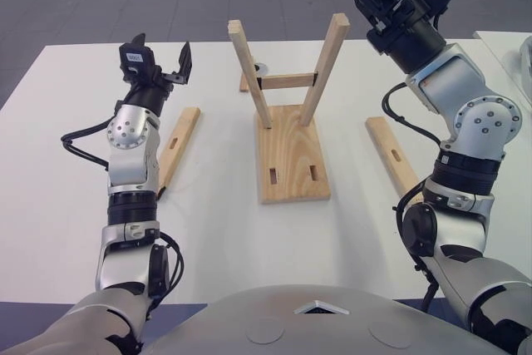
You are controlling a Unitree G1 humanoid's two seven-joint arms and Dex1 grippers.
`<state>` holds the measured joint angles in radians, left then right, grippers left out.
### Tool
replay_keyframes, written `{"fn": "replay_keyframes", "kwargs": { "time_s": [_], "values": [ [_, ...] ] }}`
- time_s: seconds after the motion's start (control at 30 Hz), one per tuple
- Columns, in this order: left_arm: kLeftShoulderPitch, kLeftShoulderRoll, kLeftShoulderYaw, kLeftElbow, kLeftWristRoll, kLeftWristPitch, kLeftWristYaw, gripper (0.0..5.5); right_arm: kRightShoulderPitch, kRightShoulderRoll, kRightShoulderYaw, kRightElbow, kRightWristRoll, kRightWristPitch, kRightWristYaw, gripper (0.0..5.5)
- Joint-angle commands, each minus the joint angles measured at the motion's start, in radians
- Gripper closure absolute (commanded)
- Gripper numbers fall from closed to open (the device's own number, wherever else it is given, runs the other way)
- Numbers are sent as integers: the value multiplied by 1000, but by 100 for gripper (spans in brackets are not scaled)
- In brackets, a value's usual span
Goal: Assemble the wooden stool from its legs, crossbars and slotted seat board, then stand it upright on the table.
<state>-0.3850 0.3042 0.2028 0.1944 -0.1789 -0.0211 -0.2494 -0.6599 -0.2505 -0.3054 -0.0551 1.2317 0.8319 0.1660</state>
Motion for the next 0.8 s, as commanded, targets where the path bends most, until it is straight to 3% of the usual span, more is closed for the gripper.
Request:
{"fn": "replay_keyframes", "kwargs": {
  "time_s": [0.03,0.43,0.63,0.8],
  "values": [
    [-31,-1,-3,-6,-6,25,1,102,1,0,-2,-7,-16,-6,1,112],
    [-72,-43,54,-52,-112,117,48,102,6,2,-15,-10,-23,-12,-2,112],
    [-106,-20,-34,-106,14,179,103,102,15,14,-6,-18,-26,-11,-9,112],
    [-103,-20,3,-145,-66,191,54,102,12,15,-10,-16,-30,-13,-15,112]
  ]
}}
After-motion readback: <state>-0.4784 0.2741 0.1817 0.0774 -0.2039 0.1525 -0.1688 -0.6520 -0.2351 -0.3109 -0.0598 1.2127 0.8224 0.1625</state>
